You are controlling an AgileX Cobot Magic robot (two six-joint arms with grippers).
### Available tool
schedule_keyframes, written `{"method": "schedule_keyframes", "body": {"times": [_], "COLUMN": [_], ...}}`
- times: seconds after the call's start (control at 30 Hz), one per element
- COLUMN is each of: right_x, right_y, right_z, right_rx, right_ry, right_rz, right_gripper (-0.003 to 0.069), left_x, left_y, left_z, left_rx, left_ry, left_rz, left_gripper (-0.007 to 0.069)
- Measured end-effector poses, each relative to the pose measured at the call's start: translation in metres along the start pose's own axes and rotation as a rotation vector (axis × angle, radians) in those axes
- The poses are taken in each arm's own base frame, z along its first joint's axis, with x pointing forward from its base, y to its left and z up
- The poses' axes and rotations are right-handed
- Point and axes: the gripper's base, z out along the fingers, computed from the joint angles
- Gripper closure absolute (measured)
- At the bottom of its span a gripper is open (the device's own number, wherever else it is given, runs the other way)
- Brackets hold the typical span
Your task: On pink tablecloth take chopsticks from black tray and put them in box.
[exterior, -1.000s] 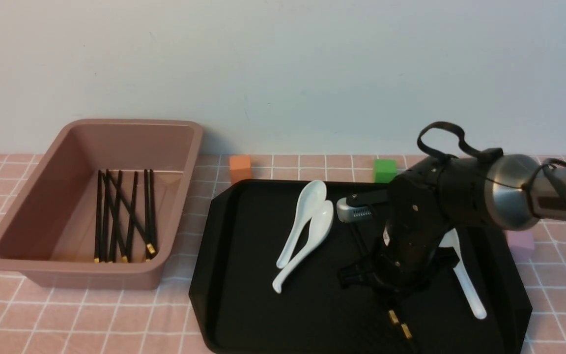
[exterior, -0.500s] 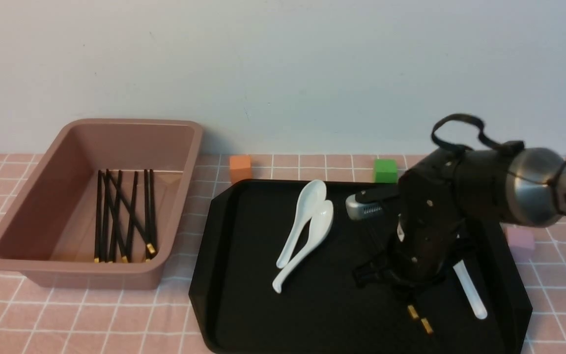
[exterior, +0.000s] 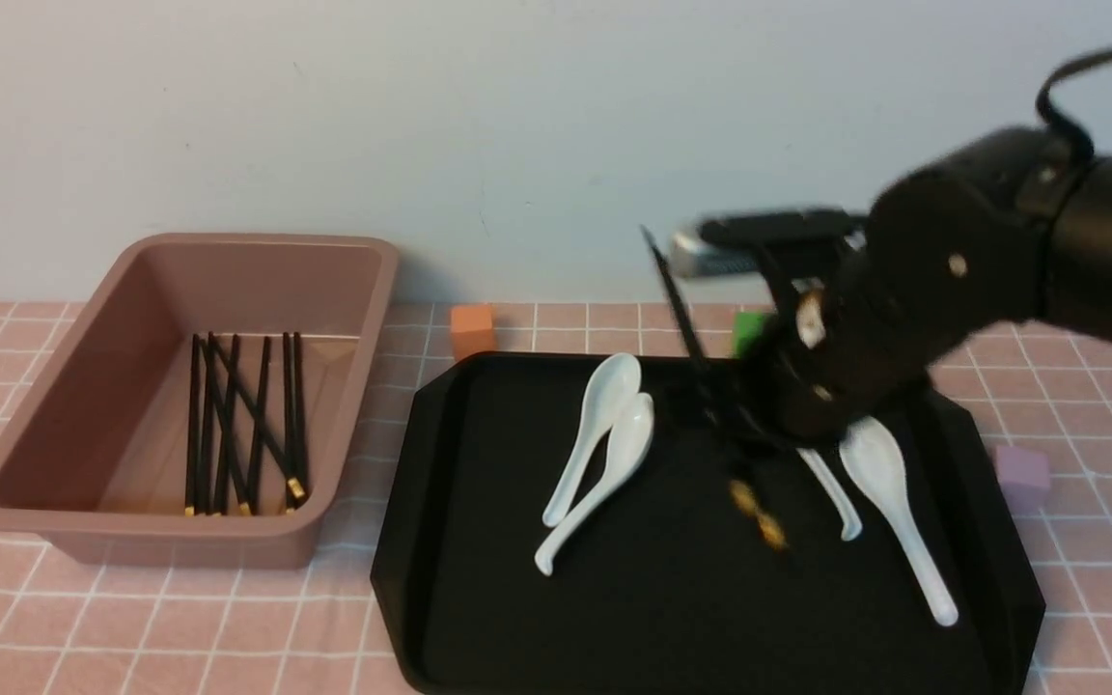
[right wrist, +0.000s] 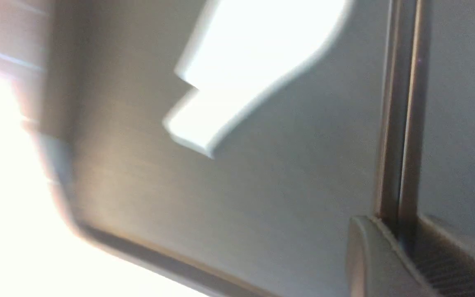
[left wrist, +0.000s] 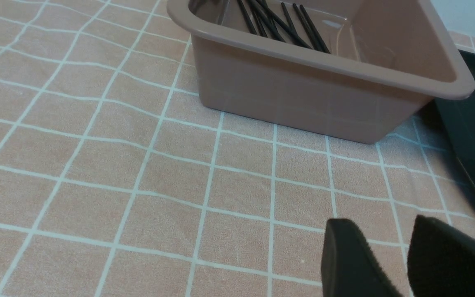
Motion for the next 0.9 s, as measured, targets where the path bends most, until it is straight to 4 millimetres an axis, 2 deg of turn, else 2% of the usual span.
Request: {"method": "schedule_keyframes", "body": {"times": [0.1, 0.17, 0.27, 0.33, 0.37, 0.4, 0.43, 0.47, 0.63, 0.8, 0.9], "right_x": [-0.024, -0.04, -0.056, -0.065, -0.066, -0.07, -0.072, -0.076, -0.083, -0.084, -0.081], "right_y": [0.044, 0.078, 0.11, 0.127, 0.129, 0.137, 0.138, 0.144, 0.15, 0.15, 0.148], "right_z": [-0.008, 0.0, 0.022, 0.046, 0.051, 0.077, 0.074, 0.096, 0.142, 0.164, 0.171], "right_rx": [-0.144, -0.231, -0.296, -0.325, -0.329, -0.335, -0.34, -0.346, -0.362, -0.359, -0.337], "right_ry": [-0.111, -0.166, -0.203, -0.215, -0.217, -0.212, -0.223, -0.23, -0.283, -0.325, -0.313], "right_rz": [-0.051, -0.088, -0.12, -0.133, -0.135, -0.141, -0.141, -0.144, -0.139, -0.145, -0.163], "right_gripper": [0.0528, 0.0528, 0.0528, 0.0528, 0.0528, 0.0528, 0.0528, 0.0528, 0.0528, 0.0515, 0.0437], "left_x": [0.0, 0.0, 0.0, 0.0, 0.0, 0.0, 0.0, 0.0, 0.0, 0.0, 0.0], "left_y": [0.0, 0.0, 0.0, 0.0, 0.0, 0.0, 0.0, 0.0, 0.0, 0.0, 0.0], "left_z": [0.0, 0.0, 0.0, 0.0, 0.0, 0.0, 0.0, 0.0, 0.0, 0.0, 0.0], "left_rx": [0.0, 0.0, 0.0, 0.0, 0.0, 0.0, 0.0, 0.0, 0.0, 0.0, 0.0], "left_ry": [0.0, 0.0, 0.0, 0.0, 0.0, 0.0, 0.0, 0.0, 0.0, 0.0, 0.0], "left_rz": [0.0, 0.0, 0.0, 0.0, 0.0, 0.0, 0.0, 0.0, 0.0, 0.0, 0.0], "left_gripper": [0.0386, 0.0386, 0.0386, 0.0386, 0.0386, 0.0386, 0.0386, 0.0386, 0.0386, 0.0386, 0.0386]}}
